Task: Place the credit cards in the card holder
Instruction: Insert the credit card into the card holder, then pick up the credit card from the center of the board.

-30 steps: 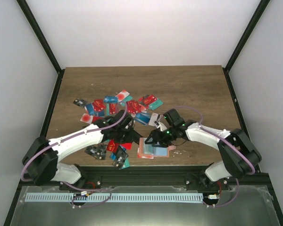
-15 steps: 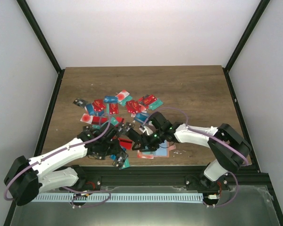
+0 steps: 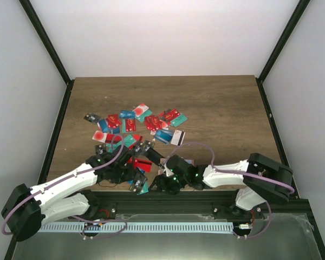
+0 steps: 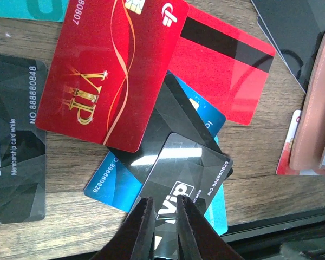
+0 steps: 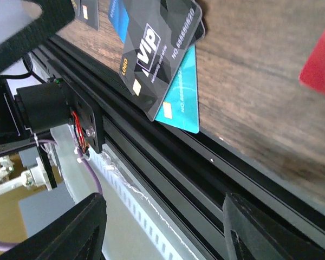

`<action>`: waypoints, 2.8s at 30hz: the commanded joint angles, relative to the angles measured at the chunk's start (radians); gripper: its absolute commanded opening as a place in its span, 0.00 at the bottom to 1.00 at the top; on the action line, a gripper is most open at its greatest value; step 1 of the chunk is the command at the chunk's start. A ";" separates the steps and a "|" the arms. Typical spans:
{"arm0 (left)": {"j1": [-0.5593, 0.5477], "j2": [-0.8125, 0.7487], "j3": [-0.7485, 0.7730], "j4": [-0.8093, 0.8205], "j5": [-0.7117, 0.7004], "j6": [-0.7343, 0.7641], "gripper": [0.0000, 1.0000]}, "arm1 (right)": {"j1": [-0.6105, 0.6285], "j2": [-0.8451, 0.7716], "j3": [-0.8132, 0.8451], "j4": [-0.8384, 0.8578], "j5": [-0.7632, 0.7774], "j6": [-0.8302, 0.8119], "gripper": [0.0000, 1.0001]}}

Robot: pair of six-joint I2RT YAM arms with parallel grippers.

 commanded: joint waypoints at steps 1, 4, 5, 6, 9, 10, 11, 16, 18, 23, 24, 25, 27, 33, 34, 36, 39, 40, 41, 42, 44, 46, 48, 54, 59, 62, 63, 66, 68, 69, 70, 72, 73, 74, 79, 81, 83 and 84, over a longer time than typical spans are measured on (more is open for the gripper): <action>0.006 -0.011 -0.016 0.026 0.005 0.029 0.13 | 0.082 0.001 -0.056 0.207 0.189 0.210 0.60; 0.009 -0.014 -0.023 0.047 0.012 0.034 0.12 | 0.115 0.032 -0.077 0.260 0.236 0.268 0.59; 0.009 -0.013 -0.025 0.059 0.017 0.035 0.12 | 0.124 0.052 -0.079 0.284 0.241 0.283 0.59; 0.008 -0.010 -0.028 0.069 0.021 0.035 0.12 | 0.131 0.082 -0.079 0.321 0.241 0.298 0.59; 0.010 0.011 -0.041 0.098 0.041 0.030 0.11 | 0.138 0.152 -0.079 0.407 0.228 0.324 0.58; 0.010 0.017 -0.045 0.104 0.044 0.028 0.11 | 0.138 0.170 -0.077 0.424 0.229 0.332 0.58; 0.010 0.022 -0.051 0.109 0.048 0.026 0.11 | 0.138 0.183 -0.075 0.433 0.230 0.336 0.57; 0.009 0.033 -0.089 0.139 0.074 0.014 0.11 | 0.138 0.229 -0.055 0.445 0.228 0.340 0.55; 0.010 0.036 -0.109 0.159 0.090 0.006 0.11 | 0.138 0.241 -0.051 0.454 0.228 0.342 0.54; 0.009 0.057 -0.146 0.197 0.110 -0.007 0.10 | 0.138 0.260 -0.056 0.457 0.242 0.369 0.51; 0.010 0.065 -0.152 0.202 0.114 -0.009 0.10 | 0.138 0.261 -0.056 0.452 0.247 0.372 0.50; 0.009 0.071 -0.158 0.208 0.116 -0.009 0.10 | 0.138 0.261 -0.056 0.447 0.254 0.380 0.49; 0.011 0.076 -0.168 0.213 0.118 -0.012 0.10 | 0.138 0.264 -0.057 0.437 0.270 0.393 0.47; 0.011 0.071 -0.184 0.209 0.113 -0.016 0.10 | 0.138 0.296 -0.054 0.451 0.311 0.437 0.43; 0.010 0.070 -0.184 0.209 0.115 -0.018 0.10 | 0.137 0.302 -0.055 0.455 0.315 0.444 0.42; 0.009 0.074 -0.186 0.209 0.115 -0.017 0.10 | 0.137 0.313 -0.055 0.464 0.323 0.459 0.41; 0.009 0.080 -0.187 0.211 0.121 -0.015 0.09 | 0.138 0.337 -0.056 0.492 0.330 0.486 0.40; 0.010 0.082 -0.190 0.214 0.128 -0.016 0.08 | 0.138 0.346 -0.051 0.498 0.330 0.493 0.40; 0.009 0.081 -0.193 0.220 0.140 -0.018 0.07 | 0.138 0.353 -0.048 0.499 0.331 0.498 0.40; 0.008 0.077 -0.200 0.226 0.152 -0.021 0.07 | 0.138 0.359 -0.043 0.495 0.331 0.502 0.40; 0.007 0.063 -0.217 0.245 0.182 -0.030 0.07 | 0.138 0.363 -0.040 0.489 0.333 0.510 0.40; 0.002 0.043 -0.235 0.257 0.202 -0.040 0.06 | 0.138 0.358 -0.045 0.475 0.340 0.516 0.40; -0.002 0.019 -0.252 0.257 0.212 -0.049 0.06 | 0.138 0.353 -0.055 0.464 0.344 0.520 0.39; -0.010 -0.059 -0.310 0.306 0.284 -0.071 0.06 | 0.138 0.353 -0.078 0.480 0.340 0.526 0.35; -0.022 -0.080 -0.319 0.328 0.327 -0.069 0.06 | 0.137 0.360 -0.077 0.489 0.325 0.511 0.29; -0.026 -0.113 -0.262 0.258 0.310 -0.057 0.05 | 0.134 0.339 -0.070 0.407 0.308 0.500 0.29; -0.026 -0.132 -0.224 0.212 0.277 -0.054 0.07 | 0.134 0.330 -0.074 0.387 0.305 0.495 0.29; -0.021 -0.162 -0.108 0.103 0.145 -0.054 0.13 | 0.135 0.296 -0.098 0.350 0.306 0.482 0.30; -0.011 -0.135 -0.045 0.056 0.069 -0.045 0.20 | 0.136 0.285 -0.112 0.344 0.301 0.471 0.32; -0.005 -0.114 -0.018 0.039 0.037 -0.036 0.23 | 0.137 0.284 -0.119 0.352 0.298 0.467 0.32; 0.003 -0.091 -0.001 0.034 0.014 -0.025 0.23 | 0.140 0.284 -0.127 0.363 0.294 0.464 0.33; 0.022 -0.041 0.016 0.049 0.001 -0.001 0.24 | 0.144 0.286 -0.128 0.371 0.289 0.459 0.33; 0.031 -0.006 0.019 0.066 0.009 0.014 0.24 | 0.142 0.286 -0.127 0.374 0.288 0.455 0.34; 0.044 0.022 0.021 0.080 0.014 0.028 0.24 | 0.143 0.287 -0.123 0.373 0.290 0.453 0.34; 0.079 0.161 0.047 0.136 0.020 0.104 0.24 | 0.143 0.287 -0.113 0.384 0.297 0.444 0.37; 0.083 0.206 0.056 0.163 0.026 0.133 0.26 | 0.144 0.296 -0.113 0.394 0.292 0.446 0.37; 0.084 0.253 0.074 0.169 0.032 0.162 0.27 | 0.143 0.309 -0.110 0.409 0.281 0.447 0.37; 0.083 0.273 0.079 0.170 0.039 0.175 0.27 | 0.144 0.314 -0.109 0.414 0.278 0.445 0.37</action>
